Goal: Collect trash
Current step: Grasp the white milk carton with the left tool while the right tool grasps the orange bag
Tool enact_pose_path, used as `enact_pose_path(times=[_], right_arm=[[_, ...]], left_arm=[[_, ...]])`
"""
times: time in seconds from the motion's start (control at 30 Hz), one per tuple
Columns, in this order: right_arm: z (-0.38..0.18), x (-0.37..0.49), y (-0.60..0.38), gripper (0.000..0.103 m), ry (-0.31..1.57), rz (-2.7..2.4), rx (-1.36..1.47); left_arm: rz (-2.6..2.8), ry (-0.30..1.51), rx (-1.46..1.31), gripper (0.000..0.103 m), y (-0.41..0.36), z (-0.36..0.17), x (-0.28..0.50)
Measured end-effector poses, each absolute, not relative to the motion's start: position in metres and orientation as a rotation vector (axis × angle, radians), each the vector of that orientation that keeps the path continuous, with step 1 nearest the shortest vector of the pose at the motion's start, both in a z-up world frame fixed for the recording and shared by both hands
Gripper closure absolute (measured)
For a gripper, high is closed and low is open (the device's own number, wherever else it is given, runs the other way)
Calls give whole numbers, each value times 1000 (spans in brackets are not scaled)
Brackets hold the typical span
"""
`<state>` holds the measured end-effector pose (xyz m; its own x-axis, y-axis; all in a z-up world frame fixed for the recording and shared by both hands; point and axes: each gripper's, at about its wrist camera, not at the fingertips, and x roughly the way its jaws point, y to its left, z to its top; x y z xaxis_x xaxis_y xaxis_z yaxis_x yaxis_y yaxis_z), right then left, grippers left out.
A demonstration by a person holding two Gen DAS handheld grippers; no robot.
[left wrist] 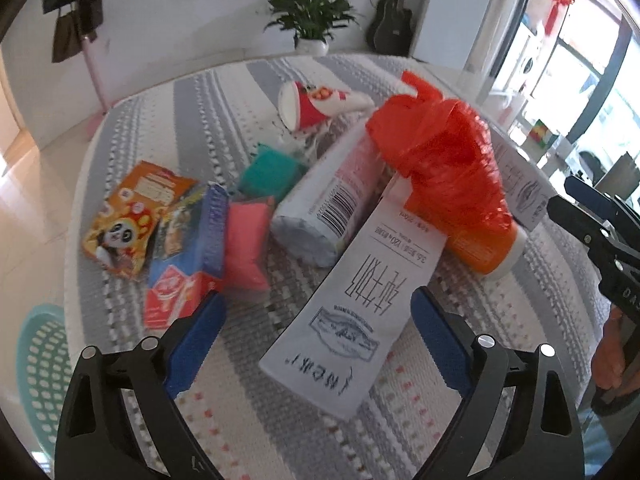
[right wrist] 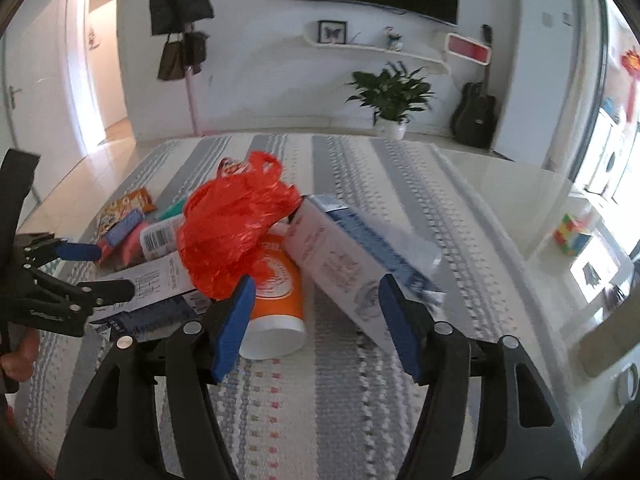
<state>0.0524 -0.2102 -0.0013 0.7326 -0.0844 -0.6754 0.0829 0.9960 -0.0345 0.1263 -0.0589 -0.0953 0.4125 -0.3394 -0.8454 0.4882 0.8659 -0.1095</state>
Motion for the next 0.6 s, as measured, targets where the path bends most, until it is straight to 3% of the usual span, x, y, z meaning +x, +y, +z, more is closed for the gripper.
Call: enact_pose_path(times=[0.07,0.17,0.37,0.6], right_arm=[[0,58,-210,41,744,-67,20],[11,67,-205,29,710,-45,46],[20,99,-185,28,725,-12,33],[2,125,-172,28,805,-3,45]], left_arm=[[-530,1041,183,13,-65,-98,129],[-541,1048,203,13,-73,-101,133],[-561,1097,141,22,-77,-105,136],[-563,1102,240,21,-82,-109,122]])
